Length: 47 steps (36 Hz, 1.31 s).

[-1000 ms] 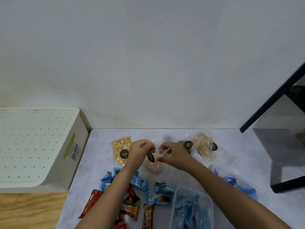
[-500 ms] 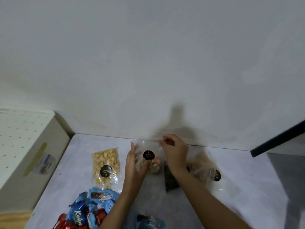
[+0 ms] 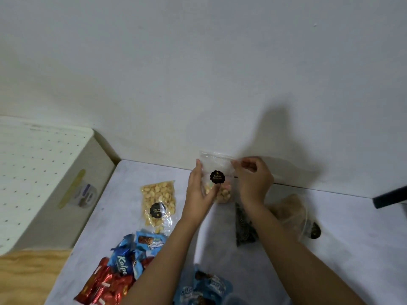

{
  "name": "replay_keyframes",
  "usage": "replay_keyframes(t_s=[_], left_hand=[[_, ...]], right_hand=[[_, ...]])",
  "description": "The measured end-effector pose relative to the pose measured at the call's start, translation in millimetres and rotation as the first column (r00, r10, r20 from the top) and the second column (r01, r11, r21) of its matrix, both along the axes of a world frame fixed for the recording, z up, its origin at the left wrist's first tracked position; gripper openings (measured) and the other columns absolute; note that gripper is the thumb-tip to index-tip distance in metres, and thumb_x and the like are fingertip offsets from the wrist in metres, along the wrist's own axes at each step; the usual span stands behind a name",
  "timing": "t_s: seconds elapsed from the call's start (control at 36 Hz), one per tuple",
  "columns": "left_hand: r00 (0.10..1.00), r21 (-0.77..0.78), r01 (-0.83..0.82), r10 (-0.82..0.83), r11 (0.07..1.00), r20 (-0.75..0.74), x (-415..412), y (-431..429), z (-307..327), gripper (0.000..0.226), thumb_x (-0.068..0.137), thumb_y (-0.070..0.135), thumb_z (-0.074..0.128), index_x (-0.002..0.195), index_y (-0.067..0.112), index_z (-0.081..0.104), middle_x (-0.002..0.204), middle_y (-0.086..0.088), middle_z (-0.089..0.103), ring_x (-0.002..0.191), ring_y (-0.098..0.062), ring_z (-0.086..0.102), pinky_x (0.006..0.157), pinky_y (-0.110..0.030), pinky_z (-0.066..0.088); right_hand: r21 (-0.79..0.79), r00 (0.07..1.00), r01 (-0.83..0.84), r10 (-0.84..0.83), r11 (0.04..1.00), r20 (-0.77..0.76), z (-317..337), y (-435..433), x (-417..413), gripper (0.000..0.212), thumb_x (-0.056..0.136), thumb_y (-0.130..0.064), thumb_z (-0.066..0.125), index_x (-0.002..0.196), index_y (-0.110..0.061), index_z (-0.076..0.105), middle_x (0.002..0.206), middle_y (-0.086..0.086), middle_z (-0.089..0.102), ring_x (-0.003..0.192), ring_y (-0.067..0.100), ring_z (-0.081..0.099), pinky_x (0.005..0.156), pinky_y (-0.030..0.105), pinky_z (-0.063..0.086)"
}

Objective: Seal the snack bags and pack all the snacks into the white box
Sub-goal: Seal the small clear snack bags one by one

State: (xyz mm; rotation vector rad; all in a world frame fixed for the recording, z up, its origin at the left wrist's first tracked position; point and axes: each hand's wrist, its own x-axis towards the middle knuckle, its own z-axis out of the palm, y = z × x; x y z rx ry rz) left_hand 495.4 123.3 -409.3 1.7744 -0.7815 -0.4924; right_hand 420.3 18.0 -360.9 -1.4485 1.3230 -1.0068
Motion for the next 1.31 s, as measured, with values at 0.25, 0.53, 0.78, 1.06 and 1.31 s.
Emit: replay_keyframes(t_s=[0.25,0.53,0.78,1.06,1.31], left_hand=[[0.885,0.298,0.029,-0.163,0.954,0.436,81,69,22,0.066,0.079,0.061,0.041,0.127,0.019,0.056,0.136,-0.002,0.048,0.126,-0.018,0.041,0.105,-0.038,0.038],[0.681,0.735,0.182,-0.623,0.653,0.385,132,103,10,0.066,0.084,0.055,0.049,0.142,0.030,0.031,0.143,0.001,0.036,0.129,-0.021,0.036,0.101,-0.039,0.026],[0.736,0.661,0.094,-0.499,0.744,0.457,124,122,3,0.060,0.088,0.046,0.051,0.142,0.027,0.033,0.138,-0.002,0.042,0.124,-0.022,0.041,0.099,-0.038,0.026],[0.935,0.612,-0.001,-0.216,0.791,0.280,102,143,39,0.051,0.086,0.034,0.056,0.132,0.016,0.043,0.138,-0.012,0.036,0.128,-0.030,0.033,0.098,-0.040,0.036],[0.944,0.108,0.320,-0.307,0.941,-0.121,93,147,104,0.010,0.088,0.031,0.060,0.084,0.027,0.069,0.083,0.006,0.070,0.081,-0.012,0.066,0.075,-0.024,0.055]], right_hand=[[-0.179,0.993,-0.084,0.068,0.980,-0.093,9,57,-24,0.019,0.077,-0.011,0.074,0.094,-0.004,0.068,0.087,0.000,0.063,0.080,0.014,0.058,0.065,0.005,0.043],[0.502,0.652,-0.428,0.641,0.752,-0.404,-39,170,8,0.034,0.082,-0.036,0.067,0.071,-0.014,0.044,0.069,0.001,0.048,0.062,0.014,0.048,0.052,0.024,0.037],[0.514,0.757,-0.291,0.523,0.807,-0.393,-38,183,25,0.027,0.089,-0.013,0.058,0.065,-0.007,0.047,0.063,0.012,0.049,0.057,0.021,0.046,0.052,0.026,0.038],[0.418,0.707,-0.481,0.623,0.771,-0.335,31,163,50,0.019,0.090,-0.010,0.057,0.071,-0.010,0.050,0.073,0.006,0.059,0.075,0.024,0.062,0.074,0.039,0.054],[0.472,0.829,-0.484,0.558,0.737,-0.022,93,139,65,0.012,0.086,0.001,0.058,0.075,0.003,0.058,0.070,0.016,0.062,0.069,0.025,0.066,0.084,0.037,0.057]])
